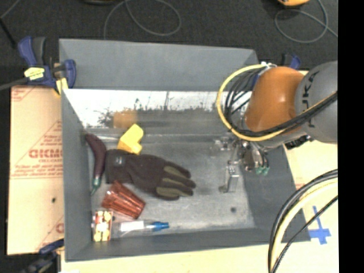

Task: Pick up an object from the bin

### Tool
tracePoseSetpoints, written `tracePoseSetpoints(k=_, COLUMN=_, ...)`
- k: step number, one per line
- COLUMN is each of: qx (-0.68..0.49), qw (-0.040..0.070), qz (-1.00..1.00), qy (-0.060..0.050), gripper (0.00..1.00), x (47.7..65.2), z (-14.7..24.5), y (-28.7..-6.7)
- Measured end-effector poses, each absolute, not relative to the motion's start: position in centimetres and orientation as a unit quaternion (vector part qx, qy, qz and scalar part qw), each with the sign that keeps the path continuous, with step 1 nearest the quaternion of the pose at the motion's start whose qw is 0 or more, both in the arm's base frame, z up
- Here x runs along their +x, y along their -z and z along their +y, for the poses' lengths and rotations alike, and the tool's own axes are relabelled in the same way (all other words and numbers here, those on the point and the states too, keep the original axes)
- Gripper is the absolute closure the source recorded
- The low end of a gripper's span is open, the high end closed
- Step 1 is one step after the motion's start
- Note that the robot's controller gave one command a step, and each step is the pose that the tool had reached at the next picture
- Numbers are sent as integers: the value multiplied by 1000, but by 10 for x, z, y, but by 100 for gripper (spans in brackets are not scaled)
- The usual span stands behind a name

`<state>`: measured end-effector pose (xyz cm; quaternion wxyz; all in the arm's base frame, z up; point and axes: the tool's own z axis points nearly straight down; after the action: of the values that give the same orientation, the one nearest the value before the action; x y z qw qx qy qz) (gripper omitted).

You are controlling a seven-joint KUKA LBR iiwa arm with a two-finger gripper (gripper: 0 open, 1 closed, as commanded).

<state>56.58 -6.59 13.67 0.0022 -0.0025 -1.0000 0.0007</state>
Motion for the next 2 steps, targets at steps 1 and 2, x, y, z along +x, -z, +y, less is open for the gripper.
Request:
tracePoseSetpoints(k=1, qx=-2, qw=-2, qz=-1000, qy=-1, gripper=0, x=567, z=-66, y=-141)
tracePoseSetpoints(k=2, qx=-4, qw=-3, qz=-1000, qy=-2, gripper=0, x=572, z=-61, y=-139)
